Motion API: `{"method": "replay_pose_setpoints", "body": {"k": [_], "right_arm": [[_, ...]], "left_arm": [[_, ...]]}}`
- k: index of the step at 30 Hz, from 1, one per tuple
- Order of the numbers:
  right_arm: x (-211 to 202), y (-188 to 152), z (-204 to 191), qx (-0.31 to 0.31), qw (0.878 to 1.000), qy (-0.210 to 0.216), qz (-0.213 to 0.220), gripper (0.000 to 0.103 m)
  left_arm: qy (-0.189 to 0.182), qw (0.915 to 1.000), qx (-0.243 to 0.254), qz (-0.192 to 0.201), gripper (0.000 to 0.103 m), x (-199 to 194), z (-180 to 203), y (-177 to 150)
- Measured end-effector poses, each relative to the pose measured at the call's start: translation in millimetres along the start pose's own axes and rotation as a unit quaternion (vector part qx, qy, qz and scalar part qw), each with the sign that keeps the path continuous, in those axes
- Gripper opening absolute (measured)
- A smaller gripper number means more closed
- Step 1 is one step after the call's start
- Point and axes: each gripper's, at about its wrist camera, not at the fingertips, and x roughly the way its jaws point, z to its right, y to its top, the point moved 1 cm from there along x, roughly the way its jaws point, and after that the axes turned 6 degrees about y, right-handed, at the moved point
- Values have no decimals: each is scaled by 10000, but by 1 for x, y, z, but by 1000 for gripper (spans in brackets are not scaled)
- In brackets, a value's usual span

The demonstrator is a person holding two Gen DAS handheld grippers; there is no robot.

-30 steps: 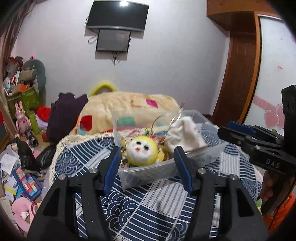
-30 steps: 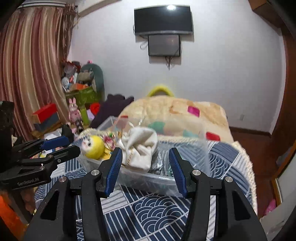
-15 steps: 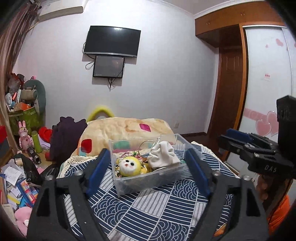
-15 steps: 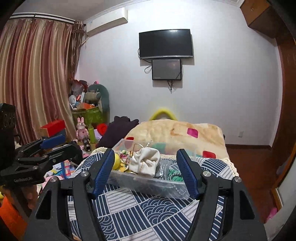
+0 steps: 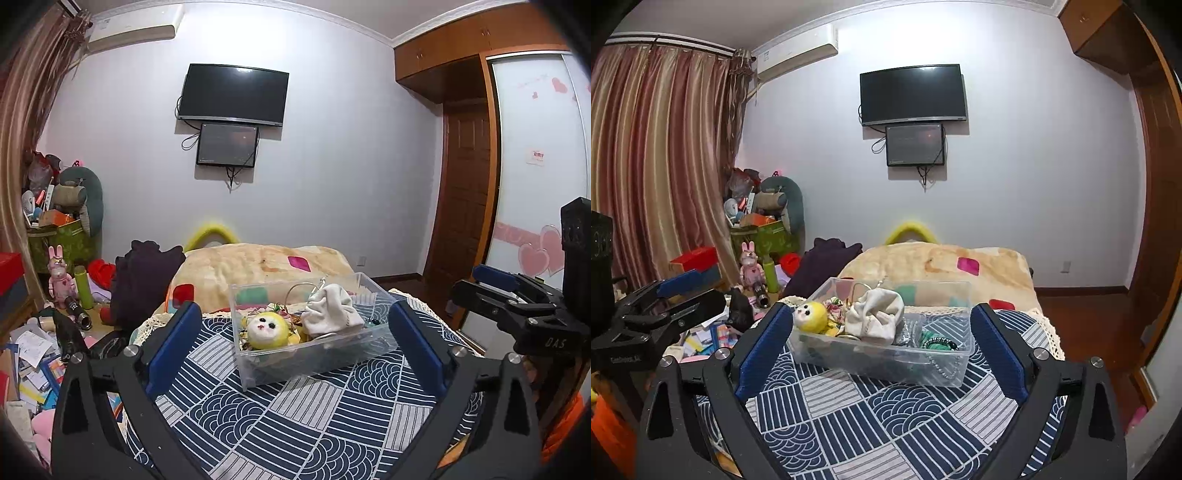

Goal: Organize soft objects

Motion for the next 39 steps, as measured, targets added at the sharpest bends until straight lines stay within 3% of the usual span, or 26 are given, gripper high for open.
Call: {"method": "replay_pose_setpoints", "body": {"k": [39], "right_arm": [[-6, 0, -3, 21, 10000, 33, 69, 97]], "left_arm": [[55, 10000, 14, 9, 103, -1, 0, -5]]}}
